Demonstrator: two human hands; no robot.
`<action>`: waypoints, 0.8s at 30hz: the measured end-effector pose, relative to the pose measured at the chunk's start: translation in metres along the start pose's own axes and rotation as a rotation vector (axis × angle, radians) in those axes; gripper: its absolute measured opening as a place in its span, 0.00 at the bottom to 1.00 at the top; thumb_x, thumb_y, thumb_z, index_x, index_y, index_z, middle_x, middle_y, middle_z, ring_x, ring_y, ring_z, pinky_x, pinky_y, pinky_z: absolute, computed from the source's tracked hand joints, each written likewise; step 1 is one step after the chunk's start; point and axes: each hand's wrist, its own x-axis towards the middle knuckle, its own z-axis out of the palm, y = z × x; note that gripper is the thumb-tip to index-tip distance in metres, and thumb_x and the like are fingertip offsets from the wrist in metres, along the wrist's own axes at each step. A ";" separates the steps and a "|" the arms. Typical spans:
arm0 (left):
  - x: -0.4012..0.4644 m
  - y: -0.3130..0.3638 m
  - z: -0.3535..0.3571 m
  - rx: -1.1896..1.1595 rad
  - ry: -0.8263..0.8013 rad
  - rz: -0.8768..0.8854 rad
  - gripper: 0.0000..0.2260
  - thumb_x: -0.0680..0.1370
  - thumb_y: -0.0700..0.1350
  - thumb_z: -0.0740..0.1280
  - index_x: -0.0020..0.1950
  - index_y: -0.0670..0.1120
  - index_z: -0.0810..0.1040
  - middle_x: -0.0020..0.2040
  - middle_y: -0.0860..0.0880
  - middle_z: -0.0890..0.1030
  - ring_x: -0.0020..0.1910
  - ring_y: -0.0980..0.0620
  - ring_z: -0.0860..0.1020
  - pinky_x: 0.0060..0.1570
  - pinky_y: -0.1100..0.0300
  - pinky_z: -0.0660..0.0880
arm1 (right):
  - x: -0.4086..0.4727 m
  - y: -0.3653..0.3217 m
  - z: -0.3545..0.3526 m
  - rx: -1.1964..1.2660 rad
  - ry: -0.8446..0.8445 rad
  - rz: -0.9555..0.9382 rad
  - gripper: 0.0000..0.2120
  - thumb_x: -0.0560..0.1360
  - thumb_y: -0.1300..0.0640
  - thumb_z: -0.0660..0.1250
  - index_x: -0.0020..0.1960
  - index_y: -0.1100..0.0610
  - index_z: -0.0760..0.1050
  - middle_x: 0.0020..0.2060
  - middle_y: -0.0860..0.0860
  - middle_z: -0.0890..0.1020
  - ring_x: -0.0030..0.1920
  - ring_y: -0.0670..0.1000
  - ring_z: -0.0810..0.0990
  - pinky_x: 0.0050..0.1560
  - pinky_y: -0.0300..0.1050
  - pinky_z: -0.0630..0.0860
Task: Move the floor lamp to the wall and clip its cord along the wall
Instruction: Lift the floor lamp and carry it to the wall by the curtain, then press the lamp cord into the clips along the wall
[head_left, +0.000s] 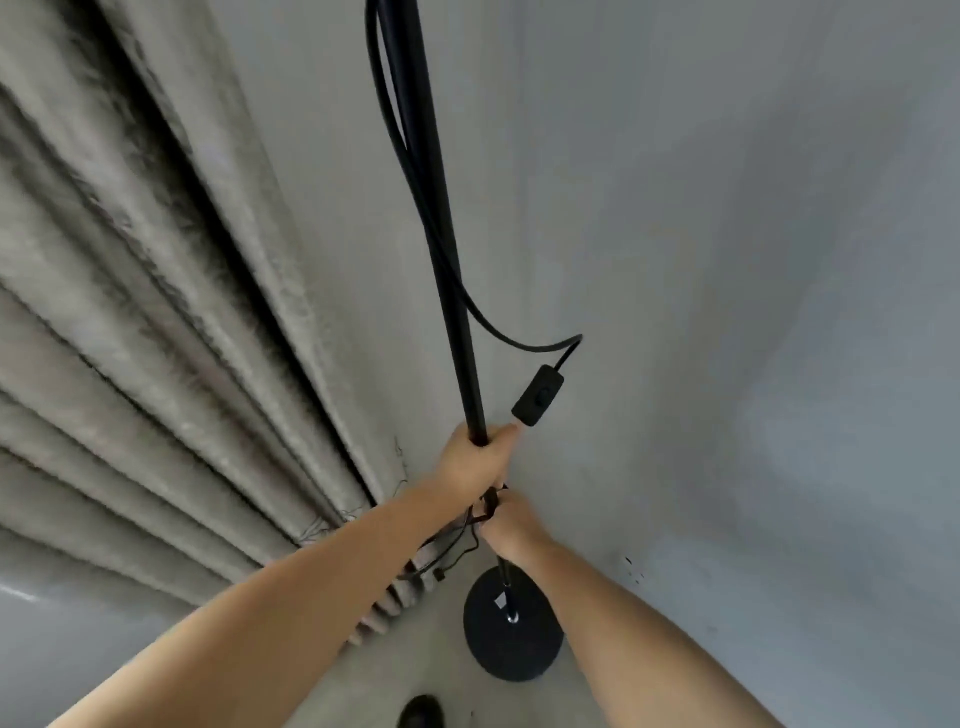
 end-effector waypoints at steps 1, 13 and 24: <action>0.019 -0.007 -0.001 -0.009 -0.011 0.012 0.23 0.78 0.49 0.62 0.23 0.47 0.62 0.22 0.48 0.66 0.23 0.51 0.67 0.35 0.56 0.69 | 0.018 0.000 0.000 -0.008 0.012 -0.004 0.13 0.74 0.57 0.60 0.31 0.52 0.69 0.28 0.49 0.73 0.29 0.49 0.72 0.30 0.43 0.69; 0.177 -0.092 0.017 0.004 -0.182 0.129 0.26 0.77 0.48 0.63 0.19 0.49 0.62 0.18 0.52 0.65 0.19 0.54 0.64 0.30 0.58 0.65 | 0.180 0.037 0.009 0.038 0.173 -0.047 0.12 0.75 0.59 0.60 0.33 0.53 0.69 0.29 0.48 0.74 0.28 0.45 0.72 0.29 0.37 0.70; 0.203 -0.131 0.029 -0.223 -0.082 0.500 0.21 0.76 0.52 0.65 0.23 0.53 0.66 0.19 0.57 0.65 0.18 0.56 0.63 0.22 0.67 0.66 | 0.228 0.073 0.026 -0.027 0.418 -0.386 0.18 0.76 0.51 0.59 0.28 0.51 0.67 0.27 0.49 0.74 0.31 0.52 0.75 0.33 0.46 0.72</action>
